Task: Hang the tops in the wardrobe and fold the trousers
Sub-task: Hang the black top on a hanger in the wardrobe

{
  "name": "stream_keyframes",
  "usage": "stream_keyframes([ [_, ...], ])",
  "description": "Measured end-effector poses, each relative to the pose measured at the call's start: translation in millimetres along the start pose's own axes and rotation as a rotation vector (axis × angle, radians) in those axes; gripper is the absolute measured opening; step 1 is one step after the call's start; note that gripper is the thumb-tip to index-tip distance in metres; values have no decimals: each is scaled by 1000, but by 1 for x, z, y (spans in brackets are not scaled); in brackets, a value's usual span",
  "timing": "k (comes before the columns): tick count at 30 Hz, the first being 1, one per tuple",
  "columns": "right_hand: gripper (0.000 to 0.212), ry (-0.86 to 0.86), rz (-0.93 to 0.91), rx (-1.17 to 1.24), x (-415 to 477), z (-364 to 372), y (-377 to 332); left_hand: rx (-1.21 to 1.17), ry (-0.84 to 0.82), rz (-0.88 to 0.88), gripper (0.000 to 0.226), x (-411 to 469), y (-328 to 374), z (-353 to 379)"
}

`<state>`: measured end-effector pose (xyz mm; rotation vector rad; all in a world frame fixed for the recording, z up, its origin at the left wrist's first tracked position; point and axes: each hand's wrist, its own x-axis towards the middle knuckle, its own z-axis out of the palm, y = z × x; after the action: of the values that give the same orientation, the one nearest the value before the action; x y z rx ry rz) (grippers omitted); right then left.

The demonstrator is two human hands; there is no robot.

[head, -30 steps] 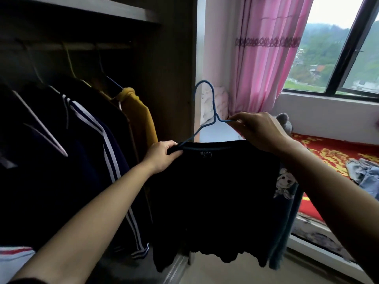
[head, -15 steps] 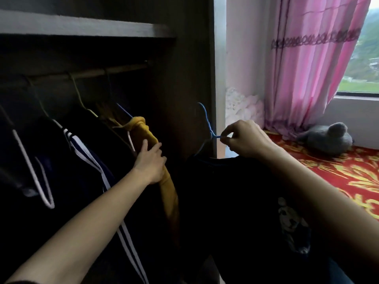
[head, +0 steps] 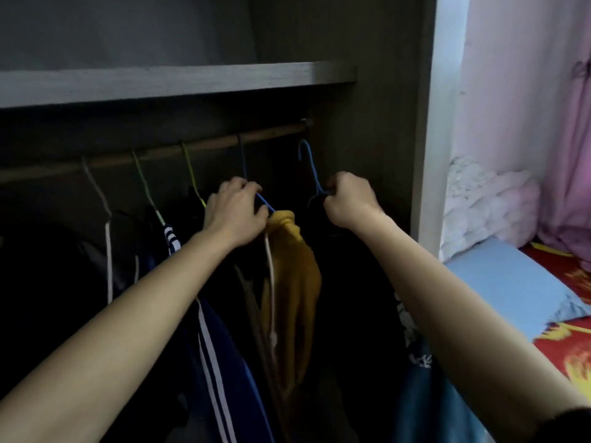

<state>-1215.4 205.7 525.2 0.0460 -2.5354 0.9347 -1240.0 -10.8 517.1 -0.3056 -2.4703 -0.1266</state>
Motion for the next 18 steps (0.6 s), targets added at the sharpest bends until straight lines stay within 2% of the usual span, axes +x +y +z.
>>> stream_keyframes([
  [2, 31, 33, -15, 54, 17, 3, -12, 148, 12, -60, 64, 12, -20, -10],
  [4, 33, 72, -18, 91, 34, 4, -24, 243, 34, -103, 71, 24, -38, -19],
  [9, 36, 141, -50, 107, 74, 14, -48, 262, 39, -146, 97, 45, -77, -24],
  [14, 36, -54, -57, 59, 86, 59, -45, 304, 99, -106, 106, 43, -88, -8],
  [18, 45, 3, -155, 81, 77, 90, -32, 347, 119, -100, 110, 45, -92, -1],
])
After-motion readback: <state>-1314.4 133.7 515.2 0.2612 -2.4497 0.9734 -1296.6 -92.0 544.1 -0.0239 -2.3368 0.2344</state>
